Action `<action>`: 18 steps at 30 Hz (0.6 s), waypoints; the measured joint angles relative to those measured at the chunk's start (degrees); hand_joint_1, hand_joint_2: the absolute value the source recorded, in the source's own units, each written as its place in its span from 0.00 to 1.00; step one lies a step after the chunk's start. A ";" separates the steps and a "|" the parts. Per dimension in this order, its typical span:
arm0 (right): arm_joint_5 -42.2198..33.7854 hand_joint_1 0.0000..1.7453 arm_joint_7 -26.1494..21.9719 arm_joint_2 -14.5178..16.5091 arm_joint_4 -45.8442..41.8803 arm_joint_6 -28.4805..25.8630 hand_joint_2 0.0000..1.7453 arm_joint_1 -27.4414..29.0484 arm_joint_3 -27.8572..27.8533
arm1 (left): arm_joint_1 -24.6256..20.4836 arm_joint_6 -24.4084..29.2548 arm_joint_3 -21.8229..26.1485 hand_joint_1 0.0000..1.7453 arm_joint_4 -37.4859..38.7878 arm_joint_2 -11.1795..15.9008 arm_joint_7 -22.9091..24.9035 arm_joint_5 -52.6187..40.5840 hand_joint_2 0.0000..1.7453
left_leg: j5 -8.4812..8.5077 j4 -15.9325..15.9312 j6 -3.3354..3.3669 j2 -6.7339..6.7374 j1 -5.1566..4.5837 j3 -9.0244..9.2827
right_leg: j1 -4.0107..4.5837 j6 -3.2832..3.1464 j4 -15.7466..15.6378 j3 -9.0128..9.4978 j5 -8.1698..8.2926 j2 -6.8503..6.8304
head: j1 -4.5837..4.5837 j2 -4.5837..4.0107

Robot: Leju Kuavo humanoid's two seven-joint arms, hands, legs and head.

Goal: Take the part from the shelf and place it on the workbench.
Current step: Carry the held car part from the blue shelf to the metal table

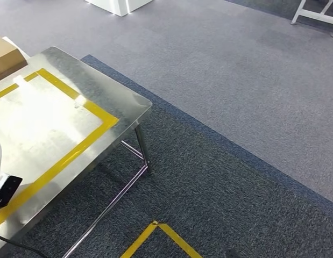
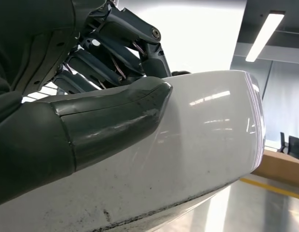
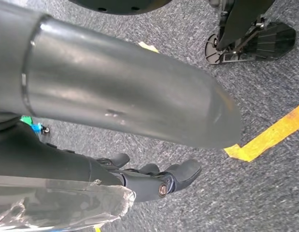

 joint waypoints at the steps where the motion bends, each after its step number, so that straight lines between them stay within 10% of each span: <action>1: 0.02 0.00 0.16 0.00 0.00 -0.06 0.00 -0.01 0.00 | -0.09 0.05 0.03 0.96 -0.01 -0.01 -0.02 0.07 1.00 | 0.84 -3.06 0.31 0.77 -0.19 1.56 | 0.15 0.24 0.05 0.08 -0.14 -0.31 | 0.02 0.01; 6: 0.14 0.00 0.45 -0.03 0.00 -0.22 0.00 -0.12 0.00 | -0.31 0.22 0.04 0.96 -0.06 -0.05 -0.34 0.14 1.00 | 1.06 -5.89 2.16 0.32 -0.48 2.68 | 0.25 1.65 0.97 -0.06 -1.27 -1.05 | 0.12 0.01; 10: 0.15 0.00 0.24 -0.04 0.02 -0.22 0.00 -0.14 0.00 | -0.66 0.25 -0.07 0.96 -0.09 -0.32 -0.46 0.09 1.00 | 1.30 -6.11 3.07 -1.04 -0.22 2.71 | 0.04 2.25 14.55 -6.58 -7.85 1.64 | 0.40 0.02; 12: 0.15 0.00 0.25 -0.06 0.02 -0.23 0.00 0.05 0.00 | -0.63 0.24 -0.10 0.96 -0.09 -0.47 -0.46 0.08 1.00 | 1.31 -6.08 3.06 -1.87 -0.21 2.73 | -0.01 2.37 17.86 -8.56 -7.94 1.76 | 0.42 0.02; 15: 0.15 0.00 0.26 -0.15 0.00 -0.26 0.00 0.12 0.00 | -0.62 0.24 -0.10 0.96 -0.09 -0.67 -0.46 0.08 1.00 | 1.18 -5.97 2.67 -3.20 -0.20 2.93 | -0.40 2.31 7.63 -4.08 -1.90 3.01 | 0.43 0.02; 18: 0.15 0.00 0.28 -0.20 0.00 -0.30 0.00 0.10 0.00 | -0.55 0.23 -0.11 0.96 -0.09 -0.75 -0.44 0.09 1.00 | 1.24 -5.63 1.68 -4.34 -0.31 2.41 | -0.66 1.91 0.87 -0.76 -0.22 4.79 | 0.31 0.02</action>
